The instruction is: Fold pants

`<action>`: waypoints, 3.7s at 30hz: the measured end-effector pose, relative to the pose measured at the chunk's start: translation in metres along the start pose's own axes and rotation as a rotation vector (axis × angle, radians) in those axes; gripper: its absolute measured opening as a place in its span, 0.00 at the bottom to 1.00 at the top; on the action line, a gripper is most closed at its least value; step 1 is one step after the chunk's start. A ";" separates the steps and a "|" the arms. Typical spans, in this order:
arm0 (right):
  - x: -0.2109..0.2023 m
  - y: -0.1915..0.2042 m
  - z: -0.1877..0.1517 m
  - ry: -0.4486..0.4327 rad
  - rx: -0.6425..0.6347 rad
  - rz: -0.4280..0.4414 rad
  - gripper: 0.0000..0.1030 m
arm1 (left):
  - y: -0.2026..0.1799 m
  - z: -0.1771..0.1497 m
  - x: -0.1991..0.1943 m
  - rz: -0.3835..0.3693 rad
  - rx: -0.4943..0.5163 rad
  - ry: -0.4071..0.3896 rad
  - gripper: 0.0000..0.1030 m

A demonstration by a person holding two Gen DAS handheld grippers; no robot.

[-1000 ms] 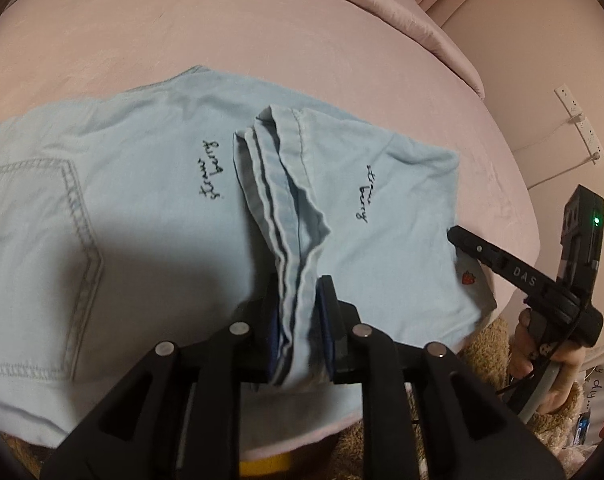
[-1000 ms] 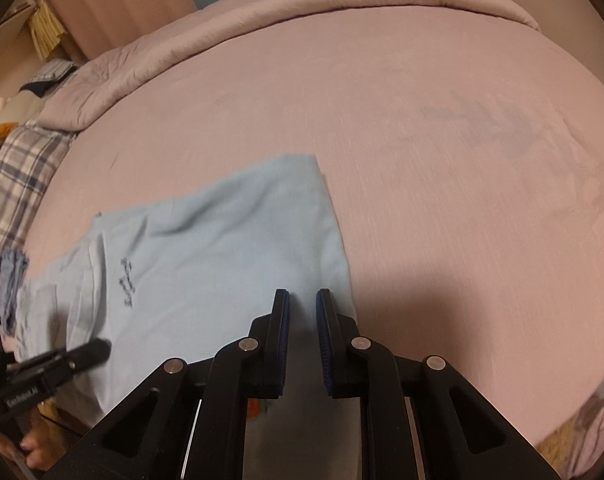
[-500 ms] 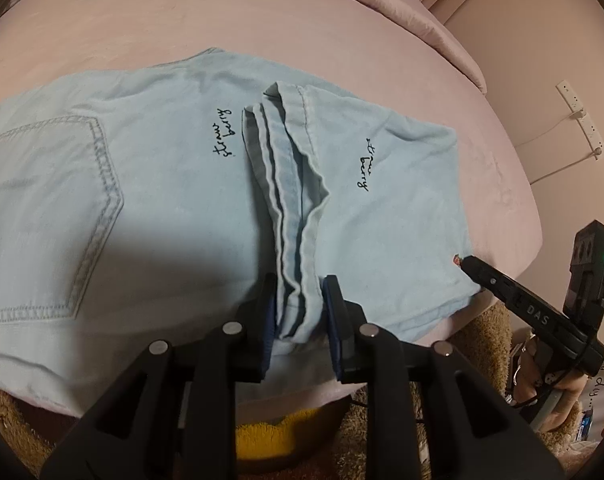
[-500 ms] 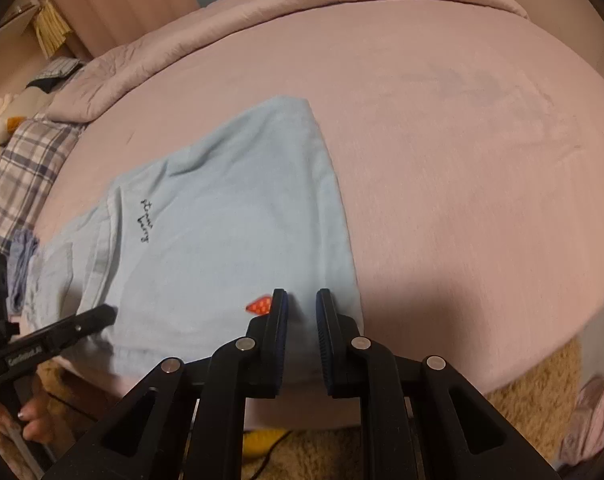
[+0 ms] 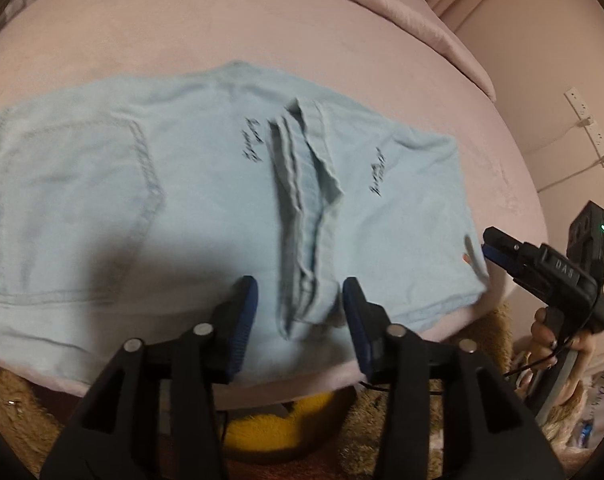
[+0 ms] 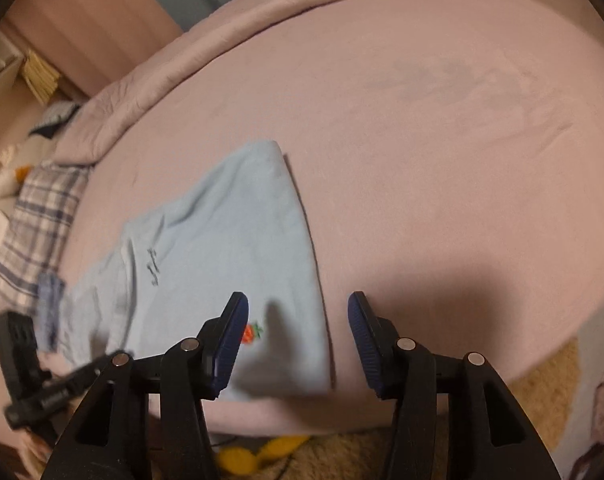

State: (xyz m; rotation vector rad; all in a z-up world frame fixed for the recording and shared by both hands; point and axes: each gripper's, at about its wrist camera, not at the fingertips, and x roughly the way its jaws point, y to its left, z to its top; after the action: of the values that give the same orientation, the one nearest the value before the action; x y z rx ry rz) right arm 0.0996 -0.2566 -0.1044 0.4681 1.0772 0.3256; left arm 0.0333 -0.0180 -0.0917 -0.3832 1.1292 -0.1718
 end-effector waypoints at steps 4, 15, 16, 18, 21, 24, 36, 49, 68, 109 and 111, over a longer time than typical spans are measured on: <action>0.025 -0.005 0.012 0.046 0.027 0.090 0.50 | 0.007 0.003 0.002 -0.027 -0.020 0.009 0.43; -0.006 -0.008 0.025 -0.101 0.052 0.110 0.01 | -0.007 0.020 0.015 -0.066 0.003 0.018 0.45; -0.013 -0.010 0.029 -0.103 0.062 0.156 0.01 | -0.011 0.021 0.017 -0.070 0.011 0.019 0.44; -0.017 -0.010 0.032 -0.104 0.065 0.157 0.01 | -0.017 0.022 0.019 -0.080 0.022 0.027 0.43; -0.021 -0.003 0.035 -0.118 0.015 0.118 0.01 | -0.018 0.021 0.021 -0.098 0.023 0.037 0.44; -0.016 -0.003 0.033 -0.095 0.002 0.080 0.01 | -0.014 0.023 0.022 -0.111 0.003 0.043 0.44; -0.014 -0.004 0.040 -0.122 -0.023 -0.002 0.01 | -0.028 0.032 0.039 -0.203 -0.044 0.040 0.17; -0.016 0.002 0.033 -0.108 -0.119 -0.175 0.39 | -0.015 0.029 0.010 -0.120 -0.045 -0.042 0.07; 0.022 0.013 0.012 -0.057 -0.198 -0.201 0.19 | -0.020 0.021 0.030 -0.010 0.016 -0.043 0.13; 0.012 0.088 0.005 -0.132 -0.285 -0.057 0.68 | 0.149 -0.032 -0.108 0.306 -0.524 -0.346 0.89; 0.011 0.086 -0.003 -0.118 -0.273 -0.050 0.68 | 0.155 -0.033 -0.103 0.291 -0.546 -0.325 0.89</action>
State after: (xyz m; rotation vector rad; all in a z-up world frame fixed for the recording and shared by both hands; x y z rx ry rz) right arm 0.0998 -0.1771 -0.0699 0.2138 0.9123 0.3900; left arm -0.0491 0.1512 -0.0762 -0.6958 0.8834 0.4517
